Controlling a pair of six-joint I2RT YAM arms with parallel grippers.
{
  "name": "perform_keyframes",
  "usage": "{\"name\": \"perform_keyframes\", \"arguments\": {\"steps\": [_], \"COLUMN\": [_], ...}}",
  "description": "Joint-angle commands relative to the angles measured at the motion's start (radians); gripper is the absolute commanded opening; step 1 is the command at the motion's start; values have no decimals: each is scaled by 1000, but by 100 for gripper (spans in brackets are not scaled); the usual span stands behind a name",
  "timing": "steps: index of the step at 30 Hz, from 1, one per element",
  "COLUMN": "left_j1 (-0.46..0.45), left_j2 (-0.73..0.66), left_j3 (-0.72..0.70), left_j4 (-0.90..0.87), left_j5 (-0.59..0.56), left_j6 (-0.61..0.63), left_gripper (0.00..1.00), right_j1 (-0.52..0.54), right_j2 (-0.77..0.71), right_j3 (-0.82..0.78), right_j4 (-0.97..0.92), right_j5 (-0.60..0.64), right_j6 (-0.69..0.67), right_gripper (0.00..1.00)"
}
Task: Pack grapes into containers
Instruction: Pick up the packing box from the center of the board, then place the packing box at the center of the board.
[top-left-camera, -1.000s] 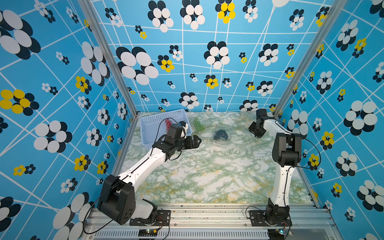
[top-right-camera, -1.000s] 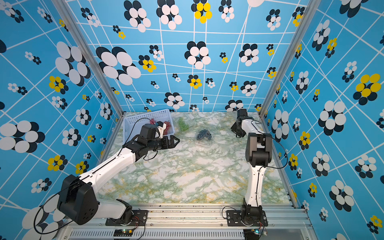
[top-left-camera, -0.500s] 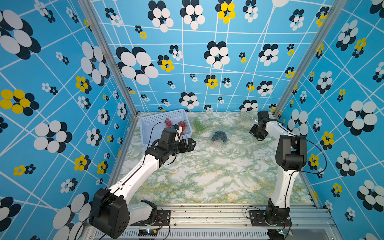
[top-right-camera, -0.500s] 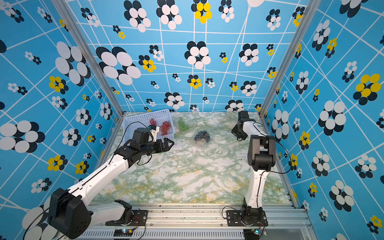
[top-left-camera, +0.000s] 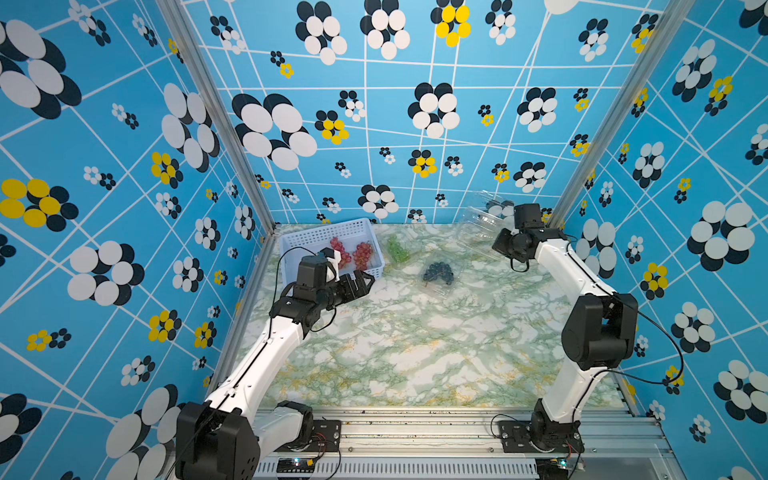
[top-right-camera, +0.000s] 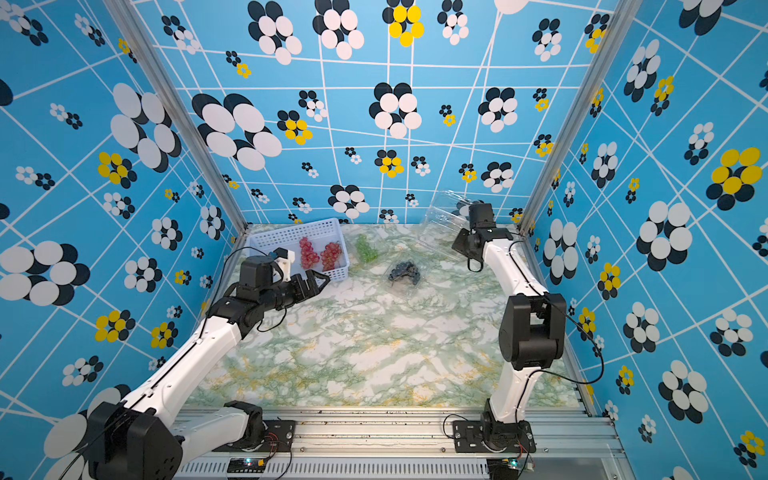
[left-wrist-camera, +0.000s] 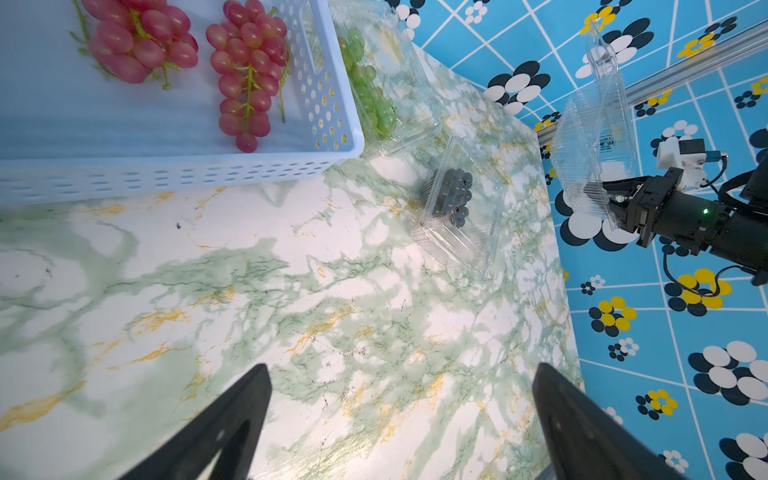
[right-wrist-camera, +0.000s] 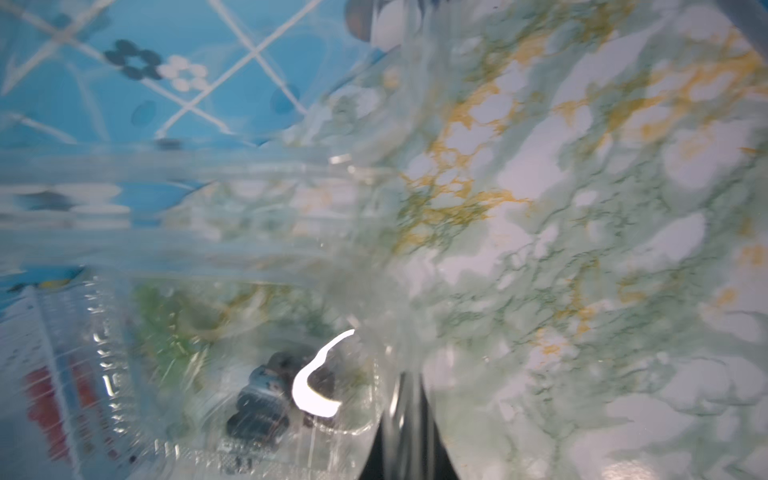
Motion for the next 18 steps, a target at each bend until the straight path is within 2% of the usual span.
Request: {"name": "perform_keyframes", "arguments": {"steps": [1, 8, 14, 18], "left_j1": [34, 99, 112, 112], "left_j2": [-36, -99, -123, -117], "left_j3": [-12, -58, -81, -86], "left_j4": [-31, -52, -69, -66], "left_j5": [48, 68, 65, 71], "left_j6": [-12, -31, -30, -31], "left_gripper": [100, 99, 99, 99], "right_j1": [108, 334, 434, 491], "right_j2": [-32, -3, 38, 80], "right_j3": [64, 94, 7, -22], "right_j4": [3, -50, -29, -56], "right_j5": [-125, -193, -279, -262], "right_j6": [-124, -318, -410, -476], "right_gripper": [0, 0, 0, 0]}}
